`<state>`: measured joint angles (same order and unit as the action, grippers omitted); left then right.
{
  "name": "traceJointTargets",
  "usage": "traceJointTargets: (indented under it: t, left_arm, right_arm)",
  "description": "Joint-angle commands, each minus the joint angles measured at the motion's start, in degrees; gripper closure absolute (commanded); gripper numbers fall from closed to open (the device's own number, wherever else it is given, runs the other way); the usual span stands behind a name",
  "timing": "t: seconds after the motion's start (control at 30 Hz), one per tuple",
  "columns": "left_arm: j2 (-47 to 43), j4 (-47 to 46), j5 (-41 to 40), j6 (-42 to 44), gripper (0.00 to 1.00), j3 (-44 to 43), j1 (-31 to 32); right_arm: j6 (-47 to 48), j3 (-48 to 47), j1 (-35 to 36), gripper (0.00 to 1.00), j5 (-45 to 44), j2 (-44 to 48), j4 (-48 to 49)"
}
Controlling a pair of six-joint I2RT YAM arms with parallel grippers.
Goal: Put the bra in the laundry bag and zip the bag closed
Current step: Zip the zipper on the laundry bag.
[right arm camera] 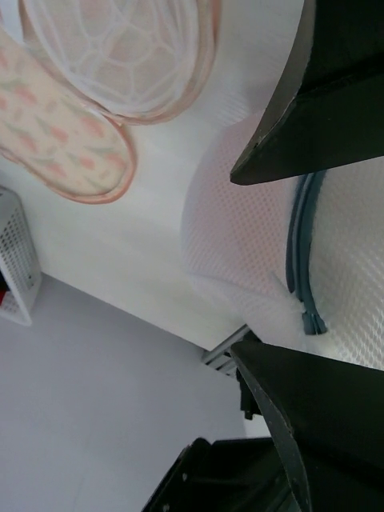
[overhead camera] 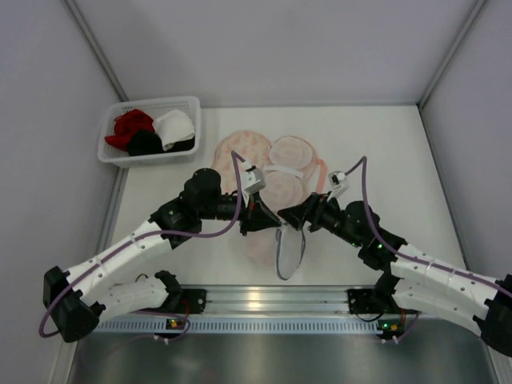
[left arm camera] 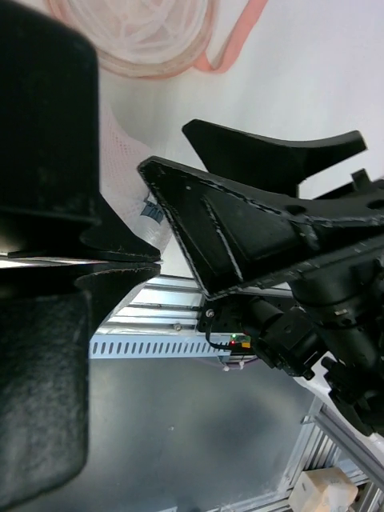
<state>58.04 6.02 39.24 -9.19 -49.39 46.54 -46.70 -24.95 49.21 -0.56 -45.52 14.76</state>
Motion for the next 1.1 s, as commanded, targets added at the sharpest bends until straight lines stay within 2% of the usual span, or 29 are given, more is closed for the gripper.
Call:
traceJointTargets:
  t: [0.0,0.27,0.47,0.57,0.67,1.07]
  left_arm:
    - [-0.21,-4.27,3.46,1.46,1.00,-2.38,-0.23]
    - [-0.56,-1.89,2.16,4.09,1.00,-2.91,-0.23]
    - [-0.82,-1.62,-5.57,5.85,1.00,-2.65,-0.23]
    - [-0.65,-2.59,-6.98,5.67,1.00,-2.38,-0.23]
    - [-0.65,-2.77,-7.69,5.15,1.00,-2.29,-0.23]
    - [0.23,-4.53,-8.57,4.27,1.00,-2.38,-0.23]
  right_arm:
    - [-0.06,0.78,-0.70,0.19,3.98,-2.72,7.91]
    - [-1.36,-0.36,-0.96,0.17,4.25,-2.91,8.09]
    - [-8.31,-2.47,-1.13,0.27,5.22,-2.21,-1.47]
    - [-8.76,-5.45,-1.22,0.31,3.72,-2.03,-10.68]
    - [-8.67,-7.65,-1.49,0.33,3.81,-1.33,-14.05]
    - [-9.20,-7.84,-1.49,0.47,4.51,-0.71,-12.05]
